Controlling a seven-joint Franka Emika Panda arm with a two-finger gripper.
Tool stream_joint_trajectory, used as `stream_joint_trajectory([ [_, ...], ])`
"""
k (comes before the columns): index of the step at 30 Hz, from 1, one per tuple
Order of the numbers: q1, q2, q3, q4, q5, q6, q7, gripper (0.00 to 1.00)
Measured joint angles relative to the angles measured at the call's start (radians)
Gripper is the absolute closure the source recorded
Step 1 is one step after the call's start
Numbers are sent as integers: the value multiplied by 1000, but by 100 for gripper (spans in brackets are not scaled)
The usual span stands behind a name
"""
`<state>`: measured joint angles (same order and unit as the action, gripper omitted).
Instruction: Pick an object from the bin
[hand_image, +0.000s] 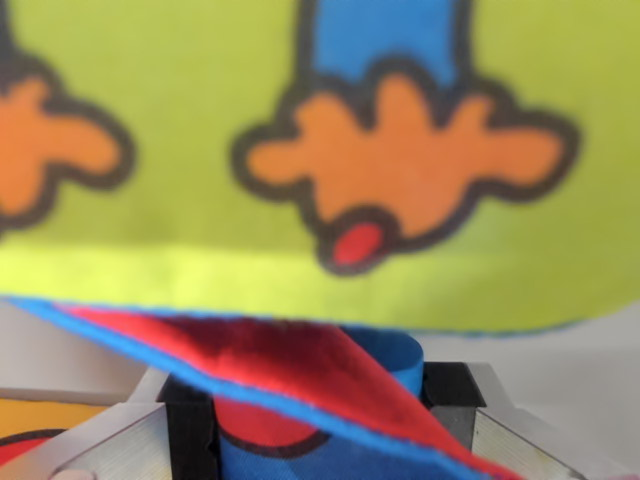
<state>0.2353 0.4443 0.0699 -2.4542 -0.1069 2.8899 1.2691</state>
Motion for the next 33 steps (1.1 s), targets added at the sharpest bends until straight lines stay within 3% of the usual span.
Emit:
stream_joint_trajectory([
  [7, -1, -12, 1, -3, 0, -7, -1, 100],
  [17, -12, -73, 15, -17, 8, -53, -7, 100],
  [25, -23, -143, 29, -32, 26, -106, -19, 100],
  [33, -27, -227, 39, -41, 52, -179, -37, 100],
])
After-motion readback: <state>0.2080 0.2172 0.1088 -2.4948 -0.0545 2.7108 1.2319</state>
